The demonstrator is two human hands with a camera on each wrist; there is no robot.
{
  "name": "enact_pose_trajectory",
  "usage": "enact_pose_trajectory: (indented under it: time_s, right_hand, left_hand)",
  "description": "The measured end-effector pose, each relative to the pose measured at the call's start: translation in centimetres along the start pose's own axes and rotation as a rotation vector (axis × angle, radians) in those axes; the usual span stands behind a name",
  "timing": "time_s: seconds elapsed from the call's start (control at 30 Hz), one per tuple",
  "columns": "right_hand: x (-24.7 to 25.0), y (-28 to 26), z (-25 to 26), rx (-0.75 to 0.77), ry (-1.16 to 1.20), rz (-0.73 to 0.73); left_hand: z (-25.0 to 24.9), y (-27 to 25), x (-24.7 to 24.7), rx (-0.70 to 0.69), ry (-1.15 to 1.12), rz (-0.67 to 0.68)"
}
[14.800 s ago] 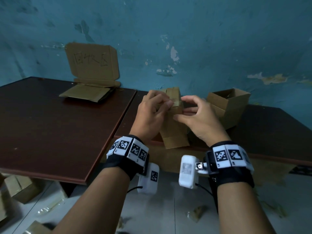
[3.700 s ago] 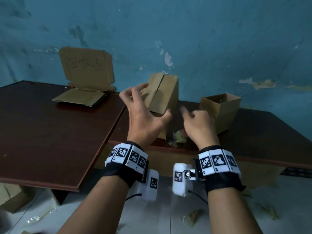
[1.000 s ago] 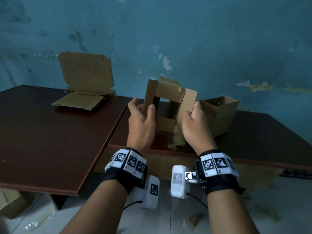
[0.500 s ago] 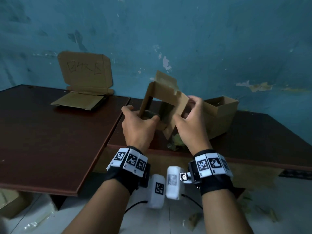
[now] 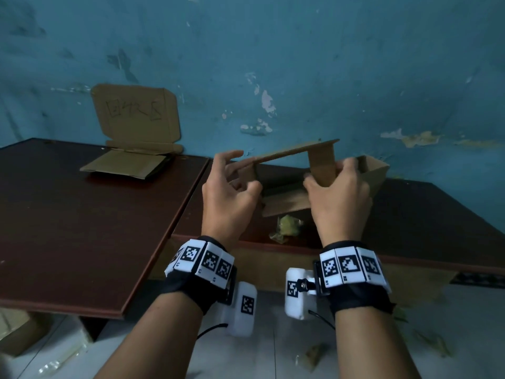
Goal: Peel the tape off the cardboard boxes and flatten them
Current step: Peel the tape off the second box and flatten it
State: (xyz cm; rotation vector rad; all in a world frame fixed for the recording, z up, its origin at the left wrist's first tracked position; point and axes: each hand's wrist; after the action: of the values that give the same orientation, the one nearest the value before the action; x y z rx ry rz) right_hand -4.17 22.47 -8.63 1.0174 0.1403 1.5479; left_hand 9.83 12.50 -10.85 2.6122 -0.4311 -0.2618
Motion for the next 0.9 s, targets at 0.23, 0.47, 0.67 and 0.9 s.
enact_pose_trajectory:
  time_s: [0.23, 0.47, 0.67, 0.9]
  right_hand:
    - [0.6, 0.5, -0.7, 0.053, 0.122, 0.061]
    - [0.7, 1.0, -0.5, 0.069, 0.145, 0.107]
    - [0.9, 1.1, -0.5, 0.098, 0.187, 0.110]
    - [1.5, 0.5, 0.1, -0.076, 0.682, 0.367]
  left_hand:
    - [0.5, 0.3, 0.1, -0.050, 0.060, 0.001]
    - [0.6, 0.6, 0.1, -0.004, 0.164, 0.032]
    - [0.7, 0.8, -0.1, 0.071, 0.132, 0.139]
    - [0.3, 1.4, 0.2, 0.160, -0.059, 0.079]
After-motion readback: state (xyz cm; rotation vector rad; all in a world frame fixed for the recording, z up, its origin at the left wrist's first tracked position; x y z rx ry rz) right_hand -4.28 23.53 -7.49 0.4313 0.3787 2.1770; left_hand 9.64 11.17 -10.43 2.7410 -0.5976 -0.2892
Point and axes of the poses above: each hand's wrist, its own y-axis towards the middle knuckle, its own x-axis out of the back of the hand, z = x × y, and after that the axes turned 4 degrees about -y, right-handed
